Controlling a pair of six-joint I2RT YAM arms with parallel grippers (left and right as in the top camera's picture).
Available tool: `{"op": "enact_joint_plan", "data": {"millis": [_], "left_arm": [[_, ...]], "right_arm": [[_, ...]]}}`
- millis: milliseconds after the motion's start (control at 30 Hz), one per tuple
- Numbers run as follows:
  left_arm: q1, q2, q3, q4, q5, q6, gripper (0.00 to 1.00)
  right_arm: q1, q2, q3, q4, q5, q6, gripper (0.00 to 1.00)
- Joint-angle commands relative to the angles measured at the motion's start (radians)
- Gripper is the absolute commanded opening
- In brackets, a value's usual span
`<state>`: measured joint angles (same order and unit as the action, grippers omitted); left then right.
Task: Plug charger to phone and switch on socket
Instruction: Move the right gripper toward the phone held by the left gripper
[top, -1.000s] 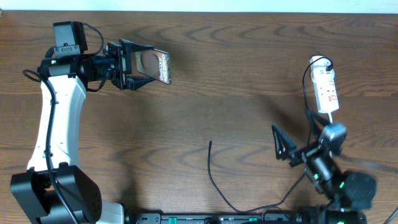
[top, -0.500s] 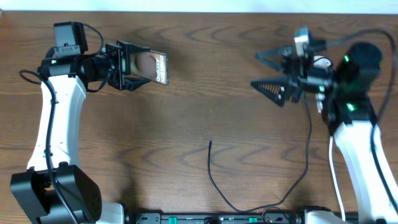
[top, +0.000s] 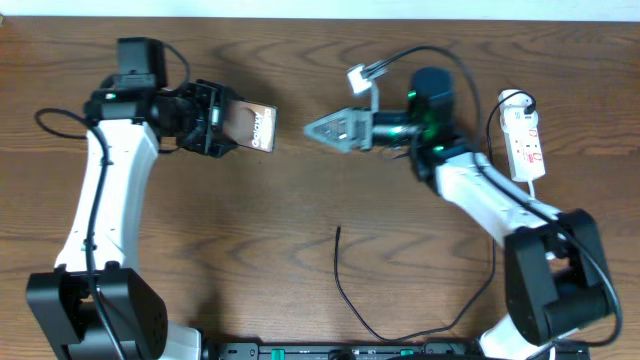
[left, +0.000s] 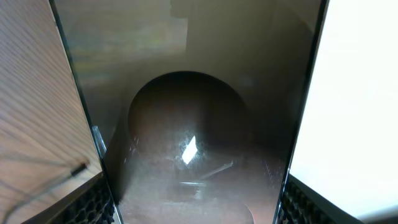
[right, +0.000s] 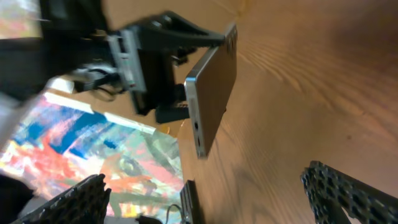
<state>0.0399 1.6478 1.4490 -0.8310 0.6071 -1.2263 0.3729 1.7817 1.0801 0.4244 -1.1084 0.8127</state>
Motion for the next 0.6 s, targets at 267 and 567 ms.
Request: {"op": "enact_joint_plan", "data": {"millis": [267, 567], "left_arm": [[-0.125, -0.002, 0.027, -0.002, -0.156, -0.068, 0.07], [-0.214, -0.002, 0.027, -0.006, -0.155, -0.155, 0.07]], "right_arm": [[0.155, 0.053, 0.013, 0.006, 0.228, 0.000, 0.99], [0.209, 0.053, 0.012, 0.006, 0.315, -0.010, 0.99]]}}
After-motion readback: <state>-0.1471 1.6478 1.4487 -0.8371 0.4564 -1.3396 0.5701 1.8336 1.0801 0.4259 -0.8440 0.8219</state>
